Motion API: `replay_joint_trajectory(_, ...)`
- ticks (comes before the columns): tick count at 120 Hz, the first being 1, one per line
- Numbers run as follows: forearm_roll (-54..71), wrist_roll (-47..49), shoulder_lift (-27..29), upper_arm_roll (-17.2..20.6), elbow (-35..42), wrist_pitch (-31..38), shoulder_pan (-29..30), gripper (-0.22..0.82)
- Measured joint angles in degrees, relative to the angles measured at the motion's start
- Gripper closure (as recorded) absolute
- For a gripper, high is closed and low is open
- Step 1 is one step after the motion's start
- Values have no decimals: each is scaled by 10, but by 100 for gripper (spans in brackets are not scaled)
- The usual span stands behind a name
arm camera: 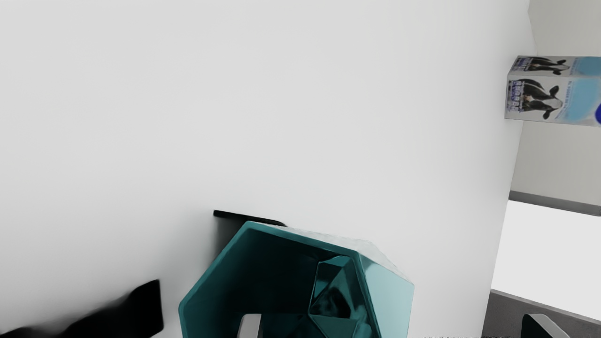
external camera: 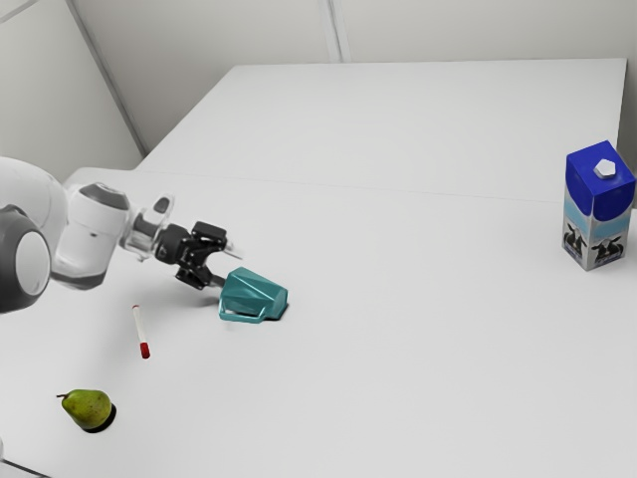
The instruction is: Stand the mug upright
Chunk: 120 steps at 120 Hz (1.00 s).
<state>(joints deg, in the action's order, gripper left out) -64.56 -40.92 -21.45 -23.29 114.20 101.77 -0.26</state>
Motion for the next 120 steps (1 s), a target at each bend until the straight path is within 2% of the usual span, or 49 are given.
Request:
replay_joint_trajectory(35,-44,-88,-1,26,23,2,-2,2)
replay_joint_trajectory(40,-48,-97,-1,27,24,2,-2,8)
replay_joint_trajectory(57,-55,-125,-1,28,28,4,-1,44)
replay_joint_trajectory(71,-58,-142,0,28,28,3,0,61)
replay_joint_trajectory(91,-59,-162,1,29,28,4,0,73)
replay_joint_trajectory(120,-56,-181,12,28,24,9,-7,77)
